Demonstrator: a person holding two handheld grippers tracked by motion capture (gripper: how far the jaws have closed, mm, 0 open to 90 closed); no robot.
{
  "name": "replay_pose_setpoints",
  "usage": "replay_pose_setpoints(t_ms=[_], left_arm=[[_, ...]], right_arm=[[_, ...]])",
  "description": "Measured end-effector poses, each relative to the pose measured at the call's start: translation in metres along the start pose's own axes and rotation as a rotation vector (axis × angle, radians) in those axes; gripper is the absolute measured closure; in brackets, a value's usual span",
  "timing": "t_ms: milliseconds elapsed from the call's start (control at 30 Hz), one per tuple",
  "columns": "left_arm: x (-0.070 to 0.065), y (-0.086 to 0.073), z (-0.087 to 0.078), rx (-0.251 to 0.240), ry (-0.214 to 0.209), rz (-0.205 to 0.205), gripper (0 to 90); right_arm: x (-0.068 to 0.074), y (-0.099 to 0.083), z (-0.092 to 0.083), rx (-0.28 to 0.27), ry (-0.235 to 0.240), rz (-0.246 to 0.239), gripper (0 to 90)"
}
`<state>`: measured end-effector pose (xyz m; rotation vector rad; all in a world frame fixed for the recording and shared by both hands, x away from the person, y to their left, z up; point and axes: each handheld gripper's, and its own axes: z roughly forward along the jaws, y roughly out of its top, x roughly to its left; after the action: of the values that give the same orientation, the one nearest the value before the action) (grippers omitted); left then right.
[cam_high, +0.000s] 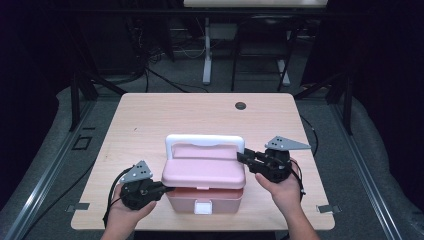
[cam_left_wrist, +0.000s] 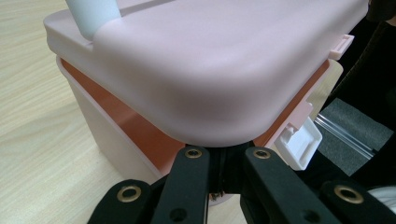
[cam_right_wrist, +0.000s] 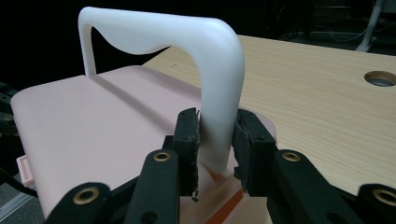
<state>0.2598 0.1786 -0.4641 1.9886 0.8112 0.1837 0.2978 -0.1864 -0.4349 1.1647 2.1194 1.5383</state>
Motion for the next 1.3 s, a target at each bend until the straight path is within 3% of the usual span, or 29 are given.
replay_pose_setpoints(t_ms=[433, 833, 1033, 1300], left_arm=[[0.002, 0.006, -0.002, -0.017, -0.005, -0.010, 90.0], [0.004, 0.013, -0.006, -0.029, -0.013, -0.006, 90.0], [0.004, 0.018, -0.008, -0.043, -0.014, -0.012, 90.0], [0.005, 0.026, -0.010, -0.060, -0.007, -0.009, 90.0]], right_arm=[[-0.006, -0.002, -0.012, -0.034, -0.037, 0.010, 73.3], [-0.002, -0.009, -0.030, -0.043, -0.101, 0.003, 79.0], [0.000, -0.019, -0.034, -0.005, -0.138, -0.013, 85.1], [-0.001, -0.037, -0.031, 0.030, -0.129, 0.002, 90.0]])
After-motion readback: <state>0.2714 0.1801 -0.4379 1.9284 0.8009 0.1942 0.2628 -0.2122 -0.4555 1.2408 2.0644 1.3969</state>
